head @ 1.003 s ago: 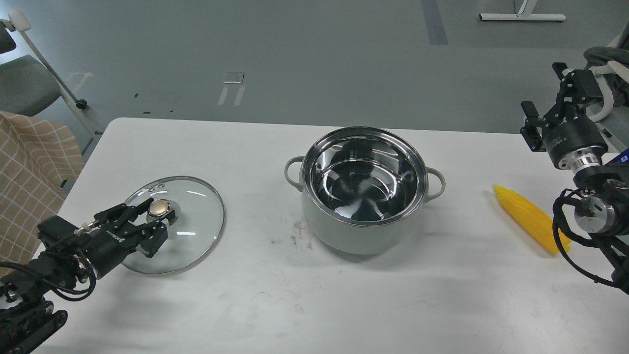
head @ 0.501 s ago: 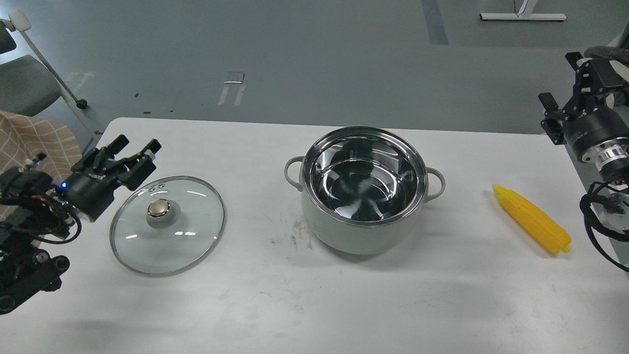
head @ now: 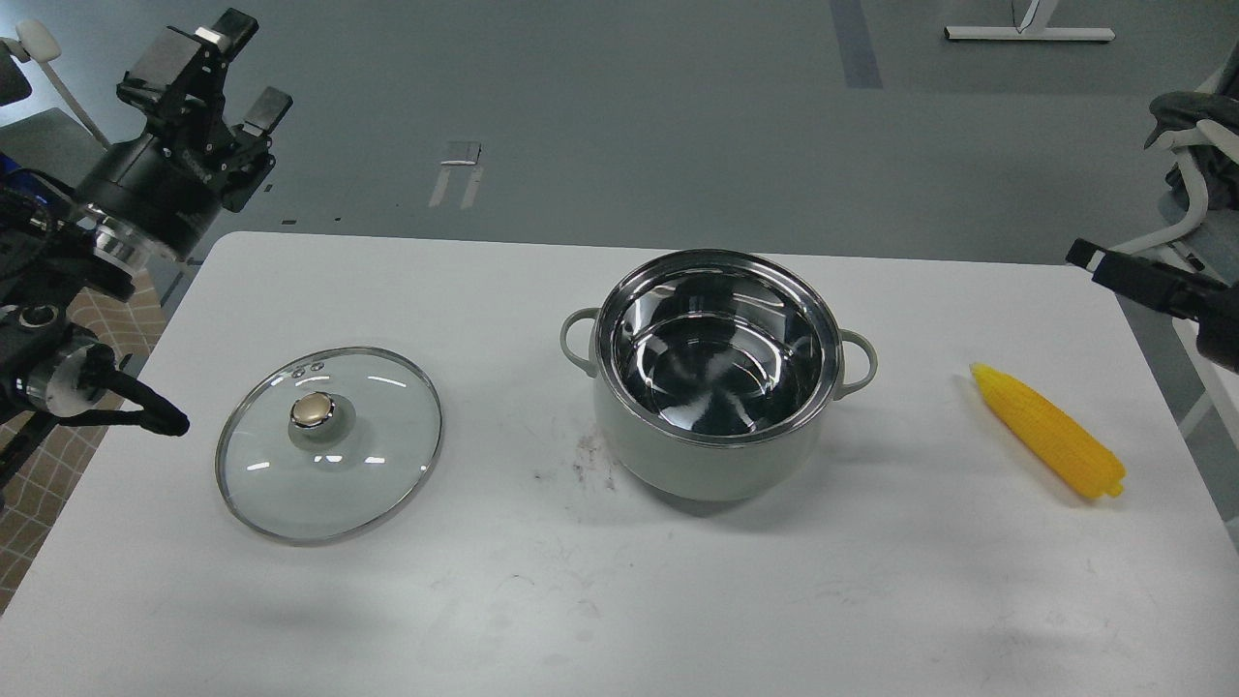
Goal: Open pot and put corn in
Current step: 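Release the lid and raise the left gripper away from it, then lower the right gripper onto the yellow corn cob and grasp it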
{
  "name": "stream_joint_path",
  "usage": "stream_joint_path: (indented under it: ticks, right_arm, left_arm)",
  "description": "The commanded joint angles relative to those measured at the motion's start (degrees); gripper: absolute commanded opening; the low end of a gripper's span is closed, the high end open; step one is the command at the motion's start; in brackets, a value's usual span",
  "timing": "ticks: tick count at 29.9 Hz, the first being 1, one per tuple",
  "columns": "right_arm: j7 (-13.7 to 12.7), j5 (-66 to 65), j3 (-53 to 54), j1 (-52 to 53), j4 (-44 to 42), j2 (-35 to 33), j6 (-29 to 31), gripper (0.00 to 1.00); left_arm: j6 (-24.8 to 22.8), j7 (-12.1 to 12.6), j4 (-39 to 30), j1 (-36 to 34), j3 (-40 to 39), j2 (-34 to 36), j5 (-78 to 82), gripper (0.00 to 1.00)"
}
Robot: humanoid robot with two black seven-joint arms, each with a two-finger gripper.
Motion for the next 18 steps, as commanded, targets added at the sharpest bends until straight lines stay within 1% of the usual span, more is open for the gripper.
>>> stream_joint_path:
  ticks: [1,5,9,14,17,18]
  right_arm:
    - [-0.01,-11.94,-4.47,-0.13,-3.28,-0.11,-2.83,1.0]
    - [-0.01,-13.64,-6.41,-0.05,-6.01,0.85,-3.63,1.0]
    - [-0.01,-13.99,-9.04,-0.75,-9.17,5.24,-4.06,1.0]
    - [-0.01,-14.87,-12.12,-0.66,-11.02,9.89,-7.05,1.0]
    - [-0.01,-14.95,-12.83,-0.84,-12.25,11.4,-7.32,0.98]
    - [-0.01,-15.04,-13.52,-0.84,-13.13,11.57,-7.41,0.96]
  left_arm:
    - [-1.93,0.0,-0.12,0.5,-0.59,-0.02,-1.17,0.92]
    - [-1.94,0.0,-1.34,0.85,-0.76,0.07,-1.09,0.92]
    - [-1.85,0.0,-2.14,0.94,-1.11,0.24,-1.17,0.92]
    - [-2.2,0.0,-2.4,0.94,-1.99,0.51,-1.17,0.92]
    - [-2.2,0.0,-2.4,0.94,-2.08,0.51,-1.17,0.92]
    - [-2.2,0.0,-2.4,0.94,-2.17,0.51,-1.17,0.92]
